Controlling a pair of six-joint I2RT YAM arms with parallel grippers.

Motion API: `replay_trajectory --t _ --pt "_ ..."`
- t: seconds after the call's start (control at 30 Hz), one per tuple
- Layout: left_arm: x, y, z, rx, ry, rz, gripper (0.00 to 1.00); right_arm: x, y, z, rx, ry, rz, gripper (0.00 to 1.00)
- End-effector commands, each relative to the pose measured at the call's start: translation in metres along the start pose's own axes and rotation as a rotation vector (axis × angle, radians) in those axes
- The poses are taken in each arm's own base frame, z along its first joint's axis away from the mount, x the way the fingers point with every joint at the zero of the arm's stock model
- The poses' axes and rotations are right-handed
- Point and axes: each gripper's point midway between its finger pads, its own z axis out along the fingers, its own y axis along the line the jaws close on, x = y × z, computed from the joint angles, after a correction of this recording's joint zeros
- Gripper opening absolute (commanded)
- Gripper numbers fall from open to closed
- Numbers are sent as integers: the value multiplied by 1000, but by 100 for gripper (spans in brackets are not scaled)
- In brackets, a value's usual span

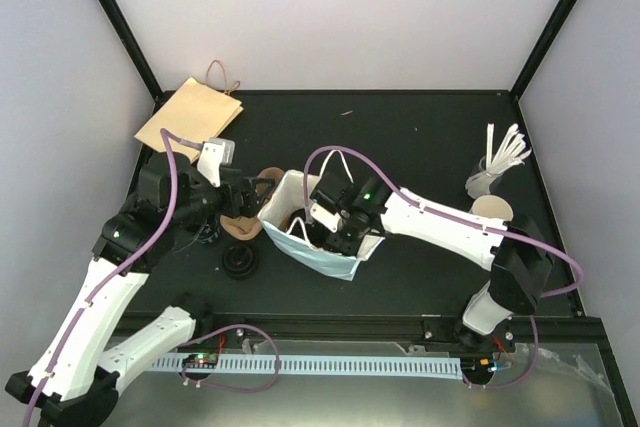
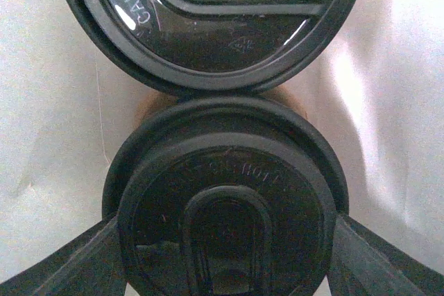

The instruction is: Pack the takeout coffee

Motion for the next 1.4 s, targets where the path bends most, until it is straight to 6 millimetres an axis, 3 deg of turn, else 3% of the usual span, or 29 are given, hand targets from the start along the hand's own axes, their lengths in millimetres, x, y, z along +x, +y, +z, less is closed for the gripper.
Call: replay_trajectory --t 0.0,0.13,0.3,0.47,1.0,1.2,1.37 --pt "1 -6 0 29 14 35 99 31 -13 36 79 128 28 70" --pt "5 -9 4 51 50 52 99 30 -7 40 33 97 23 70" --pt "11 -15 7 98 80 83 99 26 -12 43 -9 90 54 70" --pt "14 -12 9 84 87 104 99 28 -19 46 -26 99 82 70" --pt "17 -12 24 99 156 154 98 23 -9 52 -89 103 93 69" --pt "9 -8 32 63 174 164 91 29 -17 56 -41 146 110 68" --pt "15 -3 45 18 248 187 75 34 -23 61 -5 173 135 67"
